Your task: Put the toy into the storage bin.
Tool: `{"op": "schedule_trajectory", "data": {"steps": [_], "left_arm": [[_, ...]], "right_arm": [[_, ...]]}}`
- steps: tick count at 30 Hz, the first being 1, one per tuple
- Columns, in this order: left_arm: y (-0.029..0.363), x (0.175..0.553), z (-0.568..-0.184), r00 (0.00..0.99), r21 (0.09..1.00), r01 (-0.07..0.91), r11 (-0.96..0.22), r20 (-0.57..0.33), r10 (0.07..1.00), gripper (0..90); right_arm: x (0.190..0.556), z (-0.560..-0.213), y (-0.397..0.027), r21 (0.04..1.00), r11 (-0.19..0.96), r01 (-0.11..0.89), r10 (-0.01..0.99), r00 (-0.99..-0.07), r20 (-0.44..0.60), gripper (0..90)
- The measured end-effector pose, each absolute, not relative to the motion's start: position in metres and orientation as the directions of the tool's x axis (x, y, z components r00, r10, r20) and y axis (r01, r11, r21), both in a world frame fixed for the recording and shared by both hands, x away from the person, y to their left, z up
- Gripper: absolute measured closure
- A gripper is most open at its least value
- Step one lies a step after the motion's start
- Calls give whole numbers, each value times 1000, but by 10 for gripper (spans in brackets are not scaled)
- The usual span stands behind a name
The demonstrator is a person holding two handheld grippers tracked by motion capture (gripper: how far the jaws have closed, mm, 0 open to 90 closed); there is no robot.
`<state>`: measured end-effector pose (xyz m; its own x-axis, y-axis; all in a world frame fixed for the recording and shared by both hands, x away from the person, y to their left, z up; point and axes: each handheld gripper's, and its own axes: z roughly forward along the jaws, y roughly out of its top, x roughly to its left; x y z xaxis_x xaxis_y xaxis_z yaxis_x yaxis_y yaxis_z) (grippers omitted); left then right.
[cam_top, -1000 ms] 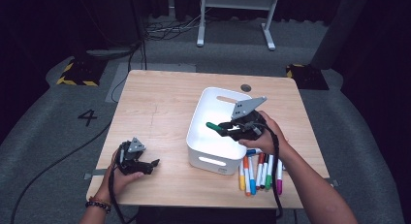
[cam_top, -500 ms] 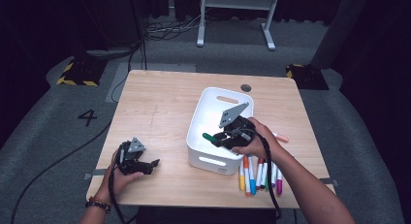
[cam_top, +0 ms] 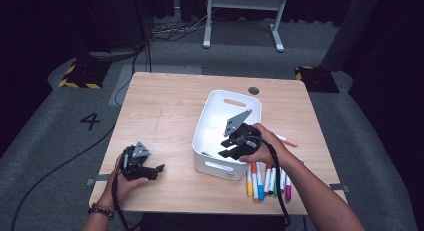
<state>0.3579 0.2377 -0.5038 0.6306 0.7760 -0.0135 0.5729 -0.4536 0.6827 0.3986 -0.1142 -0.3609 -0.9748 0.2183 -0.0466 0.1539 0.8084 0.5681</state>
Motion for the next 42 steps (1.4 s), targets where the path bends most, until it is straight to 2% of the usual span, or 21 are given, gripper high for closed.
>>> {"op": "schedule_trajectory", "data": {"steps": [7, 15, 20, 29, 38, 42], "left_arm": [[238, 358, -504, 631, 682, 572, -455, -12, 775, 148], [238, 358, -504, 629, 684, 575, -450, -17, 777, 147], [238, 358, -503, 633, 681, 571, -458, -11, 774, 147], [238, 358, -503, 631, 682, 572, -456, -10, 776, 147], [238, 358, -503, 631, 682, 572, -457, -9, 776, 147], [238, 358, -503, 631, 682, 571, -457, -9, 775, 147]], "right_arm": [[403, -344, -157, 687, 713, 140, 268, -960, -82, 578], [405, -336, -224, 768, 614, 185, 399, -912, -99, 570], [401, -340, -264, 792, 578, 195, 497, -854, -152, 566], [419, -388, -318, 706, 634, 315, 599, -777, -191, 553], [449, -443, -351, 709, 551, 440, 655, -754, -41, 496], [460, -464, -357, 685, 543, 486, 676, -737, -12, 469]]}}
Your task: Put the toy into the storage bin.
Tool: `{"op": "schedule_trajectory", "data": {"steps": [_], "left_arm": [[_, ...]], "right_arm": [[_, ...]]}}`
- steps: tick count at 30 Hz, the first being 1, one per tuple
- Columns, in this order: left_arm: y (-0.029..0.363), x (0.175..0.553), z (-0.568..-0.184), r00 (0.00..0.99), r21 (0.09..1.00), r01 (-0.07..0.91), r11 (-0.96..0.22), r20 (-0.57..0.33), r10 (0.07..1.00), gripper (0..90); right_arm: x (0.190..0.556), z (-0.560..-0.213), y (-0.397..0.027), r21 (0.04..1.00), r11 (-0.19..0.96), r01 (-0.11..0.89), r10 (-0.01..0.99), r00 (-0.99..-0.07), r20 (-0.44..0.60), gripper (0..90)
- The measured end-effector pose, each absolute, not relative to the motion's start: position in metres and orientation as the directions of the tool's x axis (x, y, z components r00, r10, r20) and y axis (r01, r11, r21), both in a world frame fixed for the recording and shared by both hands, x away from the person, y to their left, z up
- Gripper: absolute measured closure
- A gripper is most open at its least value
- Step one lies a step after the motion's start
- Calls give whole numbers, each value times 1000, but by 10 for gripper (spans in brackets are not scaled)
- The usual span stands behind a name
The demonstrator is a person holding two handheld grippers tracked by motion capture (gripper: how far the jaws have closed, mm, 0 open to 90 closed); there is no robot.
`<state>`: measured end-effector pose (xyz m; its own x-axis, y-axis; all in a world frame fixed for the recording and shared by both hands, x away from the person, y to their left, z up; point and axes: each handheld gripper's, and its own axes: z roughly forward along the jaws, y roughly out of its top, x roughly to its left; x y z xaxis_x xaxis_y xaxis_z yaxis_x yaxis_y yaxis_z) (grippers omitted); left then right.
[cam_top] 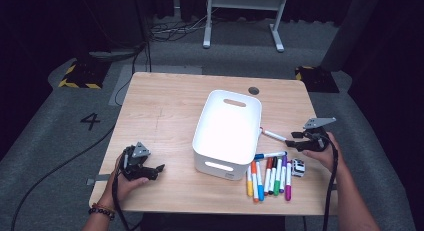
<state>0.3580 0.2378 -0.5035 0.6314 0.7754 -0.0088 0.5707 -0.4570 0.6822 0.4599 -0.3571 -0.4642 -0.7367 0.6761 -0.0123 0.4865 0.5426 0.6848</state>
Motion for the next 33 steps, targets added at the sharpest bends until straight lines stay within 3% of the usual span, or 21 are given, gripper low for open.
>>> {"op": "schedule_trajectory", "data": {"steps": [6, 18, 21, 28, 33], "left_arm": [[238, 358, -504, 631, 681, 574, -455, -13, 776, 147], [237, 358, -504, 627, 682, 579, -446, -23, 779, 147], [237, 358, -504, 627, 683, 575, -450, -15, 779, 147], [237, 358, -504, 627, 684, 574, -450, -15, 779, 147], [237, 358, -504, 626, 684, 575, -448, -16, 779, 147]], "right_arm": [[472, -487, -363, 652, 532, 540, 709, -705, 5, 454], [475, -489, -368, 664, 525, 533, 715, -699, -5, 473], [474, -490, -362, 669, 531, 519, 701, -713, -4, 512], [470, -491, -356, 691, 549, 471, 664, -747, -19, 732], [467, -489, -359, 675, 555, 487, 673, -740, -19, 739]]}}
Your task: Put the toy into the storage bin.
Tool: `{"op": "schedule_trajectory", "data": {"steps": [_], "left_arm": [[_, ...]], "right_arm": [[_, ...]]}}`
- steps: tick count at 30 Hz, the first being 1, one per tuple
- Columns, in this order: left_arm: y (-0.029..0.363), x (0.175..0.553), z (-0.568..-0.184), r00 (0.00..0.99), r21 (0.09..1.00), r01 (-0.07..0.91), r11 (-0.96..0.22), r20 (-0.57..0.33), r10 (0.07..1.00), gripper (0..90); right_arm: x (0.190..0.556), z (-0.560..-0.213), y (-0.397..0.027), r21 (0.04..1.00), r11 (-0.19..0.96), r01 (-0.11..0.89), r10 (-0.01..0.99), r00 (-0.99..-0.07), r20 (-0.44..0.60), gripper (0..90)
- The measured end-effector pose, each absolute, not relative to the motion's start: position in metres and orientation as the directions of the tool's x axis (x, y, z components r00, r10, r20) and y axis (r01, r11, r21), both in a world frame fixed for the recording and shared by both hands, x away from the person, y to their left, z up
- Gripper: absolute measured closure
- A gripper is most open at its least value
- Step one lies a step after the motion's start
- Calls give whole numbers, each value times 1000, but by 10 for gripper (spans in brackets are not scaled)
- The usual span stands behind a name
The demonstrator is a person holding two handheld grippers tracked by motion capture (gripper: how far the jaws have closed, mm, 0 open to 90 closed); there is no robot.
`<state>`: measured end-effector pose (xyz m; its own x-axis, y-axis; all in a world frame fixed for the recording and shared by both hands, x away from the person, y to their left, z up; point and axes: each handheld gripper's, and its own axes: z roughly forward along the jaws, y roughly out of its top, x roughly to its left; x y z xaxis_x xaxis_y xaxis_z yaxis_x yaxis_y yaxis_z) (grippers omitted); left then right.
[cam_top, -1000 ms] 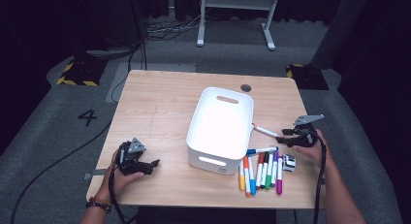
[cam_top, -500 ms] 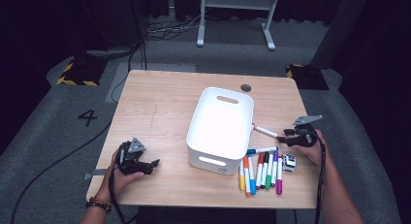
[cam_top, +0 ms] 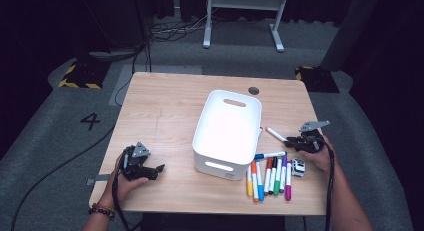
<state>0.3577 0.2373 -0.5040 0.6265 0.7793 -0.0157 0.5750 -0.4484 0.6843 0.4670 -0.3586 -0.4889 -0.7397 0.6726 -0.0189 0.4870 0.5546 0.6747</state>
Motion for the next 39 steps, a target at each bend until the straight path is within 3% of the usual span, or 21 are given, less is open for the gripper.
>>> {"op": "schedule_trajectory", "data": {"steps": [8, 19, 39], "left_arm": [[237, 358, -504, 627, 683, 577, -447, -20, 779, 147], [237, 358, -504, 628, 683, 575, -450, -16, 778, 147], [238, 358, -503, 631, 682, 572, -456, -10, 776, 147]], "right_arm": [[459, -482, -371, 709, 510, 487, 702, -712, -15, 742], [439, -447, -379, 781, 458, 425, 703, -711, -25, 743], [410, -374, -350, 880, 390, 270, 637, -769, -47, 743]]}}
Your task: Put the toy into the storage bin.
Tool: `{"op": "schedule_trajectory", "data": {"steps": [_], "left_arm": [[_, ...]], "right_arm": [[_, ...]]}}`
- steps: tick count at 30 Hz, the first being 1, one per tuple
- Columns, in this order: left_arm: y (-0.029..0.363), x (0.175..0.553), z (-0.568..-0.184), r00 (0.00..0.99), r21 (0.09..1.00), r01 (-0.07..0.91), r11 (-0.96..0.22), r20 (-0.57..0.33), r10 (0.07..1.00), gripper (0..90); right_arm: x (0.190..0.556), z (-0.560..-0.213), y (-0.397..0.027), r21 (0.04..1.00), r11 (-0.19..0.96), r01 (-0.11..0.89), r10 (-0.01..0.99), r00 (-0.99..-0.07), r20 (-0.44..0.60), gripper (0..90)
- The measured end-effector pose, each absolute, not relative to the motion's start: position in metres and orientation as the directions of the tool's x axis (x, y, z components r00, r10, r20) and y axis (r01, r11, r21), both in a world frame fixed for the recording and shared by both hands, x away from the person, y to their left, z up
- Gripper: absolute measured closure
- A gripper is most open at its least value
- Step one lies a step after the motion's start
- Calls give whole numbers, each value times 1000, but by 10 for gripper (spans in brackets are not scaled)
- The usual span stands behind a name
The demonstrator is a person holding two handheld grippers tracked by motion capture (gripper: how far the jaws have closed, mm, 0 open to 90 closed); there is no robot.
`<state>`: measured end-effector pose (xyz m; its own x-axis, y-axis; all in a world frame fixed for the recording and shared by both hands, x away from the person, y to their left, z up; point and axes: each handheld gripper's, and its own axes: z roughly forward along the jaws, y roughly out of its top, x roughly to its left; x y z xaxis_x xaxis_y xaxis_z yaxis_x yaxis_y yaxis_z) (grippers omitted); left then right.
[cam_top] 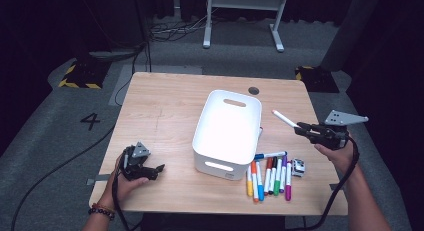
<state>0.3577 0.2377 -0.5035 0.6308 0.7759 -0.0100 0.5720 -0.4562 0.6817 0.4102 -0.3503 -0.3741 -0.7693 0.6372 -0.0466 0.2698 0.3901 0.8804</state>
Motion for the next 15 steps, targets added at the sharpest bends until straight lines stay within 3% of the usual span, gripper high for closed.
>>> {"op": "schedule_trajectory", "data": {"steps": [15], "left_arm": [[238, 358, -503, 631, 682, 570, -458, -7, 775, 147]], "right_arm": [[393, -337, -291, 883, 430, 190, 531, -844, -77, 743]]}}
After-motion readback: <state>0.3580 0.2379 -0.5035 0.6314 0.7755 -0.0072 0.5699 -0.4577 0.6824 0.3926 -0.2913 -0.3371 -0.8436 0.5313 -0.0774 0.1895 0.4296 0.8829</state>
